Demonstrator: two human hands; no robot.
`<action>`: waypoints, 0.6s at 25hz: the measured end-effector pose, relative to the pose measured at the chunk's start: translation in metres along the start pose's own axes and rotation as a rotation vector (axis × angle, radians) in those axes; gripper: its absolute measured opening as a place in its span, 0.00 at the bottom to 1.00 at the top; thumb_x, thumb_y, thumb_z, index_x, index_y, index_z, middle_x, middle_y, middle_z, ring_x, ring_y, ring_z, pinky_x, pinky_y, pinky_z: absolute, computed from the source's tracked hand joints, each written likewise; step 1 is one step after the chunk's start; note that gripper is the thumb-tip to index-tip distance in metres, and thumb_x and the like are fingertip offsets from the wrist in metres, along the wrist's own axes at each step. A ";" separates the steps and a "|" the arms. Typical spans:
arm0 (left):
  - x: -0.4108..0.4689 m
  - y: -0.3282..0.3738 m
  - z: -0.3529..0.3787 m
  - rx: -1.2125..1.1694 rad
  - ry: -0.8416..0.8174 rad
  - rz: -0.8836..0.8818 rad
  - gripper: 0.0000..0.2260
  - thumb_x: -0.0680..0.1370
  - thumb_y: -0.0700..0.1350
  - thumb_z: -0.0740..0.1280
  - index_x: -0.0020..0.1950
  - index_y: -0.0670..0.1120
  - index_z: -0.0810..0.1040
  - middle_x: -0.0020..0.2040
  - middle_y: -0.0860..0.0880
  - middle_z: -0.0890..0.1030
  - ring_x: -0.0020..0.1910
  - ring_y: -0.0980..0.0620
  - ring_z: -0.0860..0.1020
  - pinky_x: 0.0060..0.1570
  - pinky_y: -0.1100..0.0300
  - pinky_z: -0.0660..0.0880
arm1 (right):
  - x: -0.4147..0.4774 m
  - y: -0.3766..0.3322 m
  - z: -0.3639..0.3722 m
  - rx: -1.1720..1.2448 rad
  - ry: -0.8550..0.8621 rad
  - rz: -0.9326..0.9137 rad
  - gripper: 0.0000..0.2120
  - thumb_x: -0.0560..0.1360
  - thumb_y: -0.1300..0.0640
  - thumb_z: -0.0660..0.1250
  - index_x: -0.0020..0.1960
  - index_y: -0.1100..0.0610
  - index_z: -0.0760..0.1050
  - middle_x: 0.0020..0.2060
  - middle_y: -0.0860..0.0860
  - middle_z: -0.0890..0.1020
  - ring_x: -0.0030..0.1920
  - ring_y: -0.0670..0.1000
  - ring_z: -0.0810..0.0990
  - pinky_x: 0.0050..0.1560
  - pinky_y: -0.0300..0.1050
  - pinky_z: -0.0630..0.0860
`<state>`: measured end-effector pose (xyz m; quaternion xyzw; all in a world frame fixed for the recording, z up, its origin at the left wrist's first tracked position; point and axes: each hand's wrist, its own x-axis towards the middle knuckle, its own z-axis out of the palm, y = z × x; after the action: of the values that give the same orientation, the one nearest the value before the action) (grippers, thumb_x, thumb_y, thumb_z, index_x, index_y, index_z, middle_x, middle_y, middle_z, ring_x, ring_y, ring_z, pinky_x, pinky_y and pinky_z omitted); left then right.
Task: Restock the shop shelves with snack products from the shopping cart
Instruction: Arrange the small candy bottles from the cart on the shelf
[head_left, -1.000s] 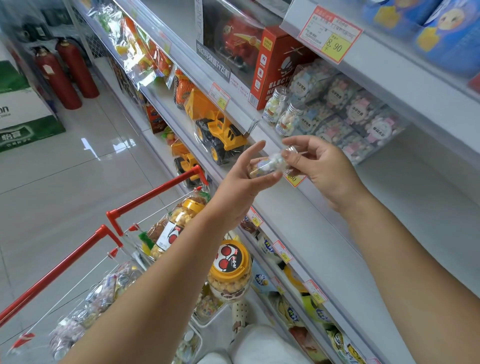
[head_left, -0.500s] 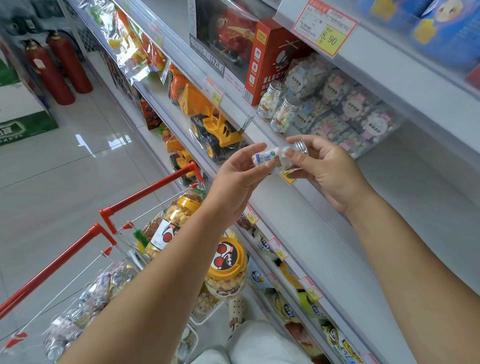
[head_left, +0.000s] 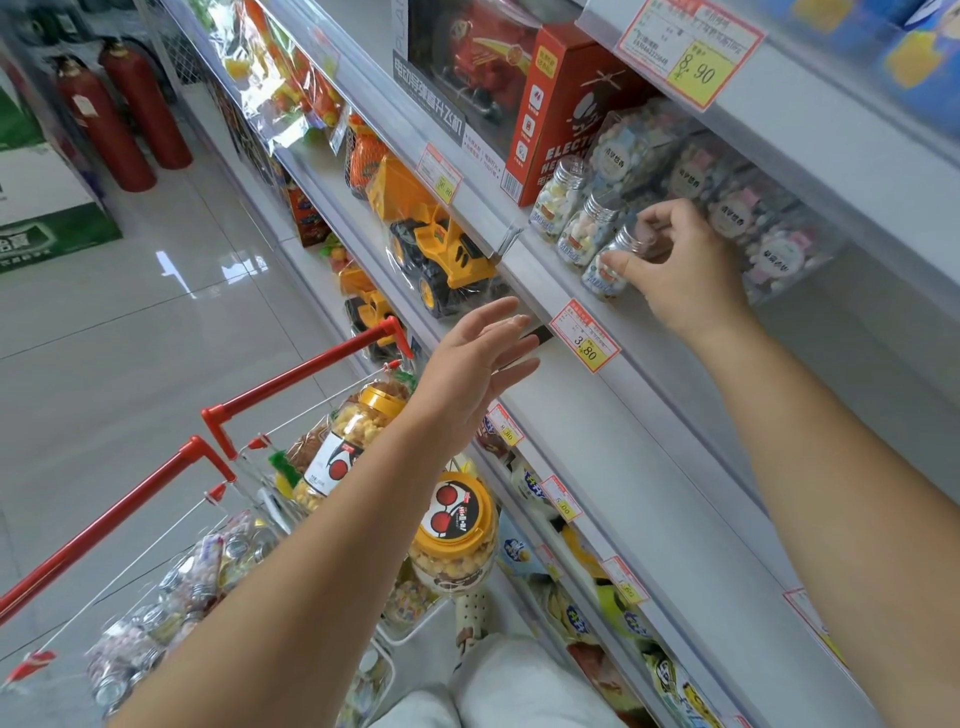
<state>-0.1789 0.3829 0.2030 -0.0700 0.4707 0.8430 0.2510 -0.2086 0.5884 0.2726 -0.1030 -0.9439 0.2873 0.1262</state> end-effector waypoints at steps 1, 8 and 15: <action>0.001 -0.001 -0.002 -0.001 0.008 -0.003 0.13 0.82 0.39 0.65 0.67 0.46 0.76 0.61 0.46 0.82 0.60 0.48 0.82 0.58 0.52 0.80 | 0.001 -0.001 0.001 -0.004 0.011 -0.003 0.20 0.72 0.50 0.74 0.59 0.54 0.72 0.49 0.47 0.78 0.49 0.51 0.78 0.50 0.46 0.75; -0.005 -0.006 -0.023 -0.005 0.023 -0.001 0.16 0.82 0.40 0.64 0.70 0.45 0.74 0.63 0.44 0.80 0.61 0.46 0.81 0.59 0.52 0.79 | -0.015 0.002 0.010 0.065 0.084 0.020 0.24 0.73 0.48 0.73 0.64 0.55 0.71 0.51 0.46 0.78 0.48 0.46 0.77 0.47 0.38 0.71; -0.053 -0.019 -0.124 0.030 0.188 -0.063 0.14 0.83 0.42 0.63 0.68 0.44 0.75 0.59 0.44 0.83 0.57 0.46 0.83 0.50 0.56 0.81 | -0.116 -0.029 0.080 0.294 0.080 -0.105 0.06 0.78 0.55 0.64 0.55 0.52 0.74 0.41 0.45 0.78 0.39 0.47 0.78 0.43 0.37 0.75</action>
<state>-0.1389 0.2694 0.1390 -0.1595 0.5022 0.8173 0.2331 -0.1262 0.4930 0.2043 -0.0455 -0.8900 0.4109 0.1923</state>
